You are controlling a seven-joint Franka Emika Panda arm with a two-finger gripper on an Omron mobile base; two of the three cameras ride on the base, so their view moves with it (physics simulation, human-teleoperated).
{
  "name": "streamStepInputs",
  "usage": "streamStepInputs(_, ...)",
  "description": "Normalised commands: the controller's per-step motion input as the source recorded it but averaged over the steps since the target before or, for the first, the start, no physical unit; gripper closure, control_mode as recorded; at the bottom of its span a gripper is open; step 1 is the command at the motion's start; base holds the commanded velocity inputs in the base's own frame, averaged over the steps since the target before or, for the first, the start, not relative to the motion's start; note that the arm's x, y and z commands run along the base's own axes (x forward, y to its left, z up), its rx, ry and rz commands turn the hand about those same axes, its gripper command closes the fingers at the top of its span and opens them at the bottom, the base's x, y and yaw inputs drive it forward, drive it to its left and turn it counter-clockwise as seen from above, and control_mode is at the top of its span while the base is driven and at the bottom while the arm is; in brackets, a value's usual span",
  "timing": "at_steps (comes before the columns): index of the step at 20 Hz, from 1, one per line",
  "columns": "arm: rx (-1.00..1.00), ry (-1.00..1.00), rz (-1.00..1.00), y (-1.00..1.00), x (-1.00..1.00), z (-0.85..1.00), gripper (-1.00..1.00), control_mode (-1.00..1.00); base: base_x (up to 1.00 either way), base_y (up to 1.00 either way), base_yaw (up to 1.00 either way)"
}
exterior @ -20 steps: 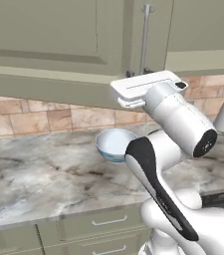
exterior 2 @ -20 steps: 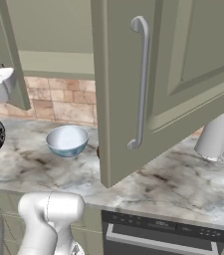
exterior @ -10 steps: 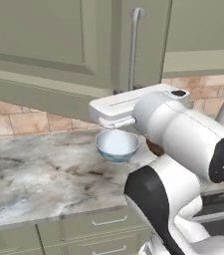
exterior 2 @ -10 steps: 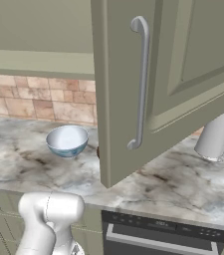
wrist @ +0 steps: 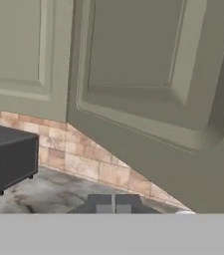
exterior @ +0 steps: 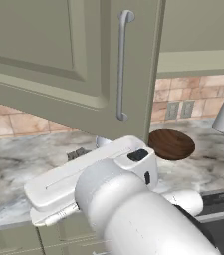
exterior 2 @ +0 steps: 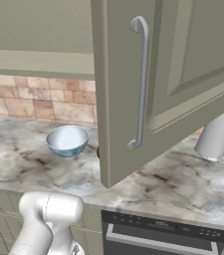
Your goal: Open the cabinet. Pick the bowls from the counter and place them in the cabinet. Then close the cabinet.
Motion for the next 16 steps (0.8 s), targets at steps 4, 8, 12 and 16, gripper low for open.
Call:
streamStepInputs(4, 0.02, -0.05, 0.24, 0.02, -0.39, -0.23, 1.00, -1.00, 0.00, 0.00, 0.00)
streamStepInputs(8, 0.14, -0.18, 0.36, -1.00, 0.00, 0.19, 1.00, -1.00, 0.00, 0.00, 0.00)
streamStepInputs(12, 0.14, 0.00, 0.28, -1.00, 0.01, 0.01, 1.00, -1.00, 0.00, 0.00, 0.00)
streamStepInputs(16, 0.15, 0.17, 0.24, -1.00, 0.05, 0.00, 1.00, -1.00, 0.00, 0.00, 0.00)
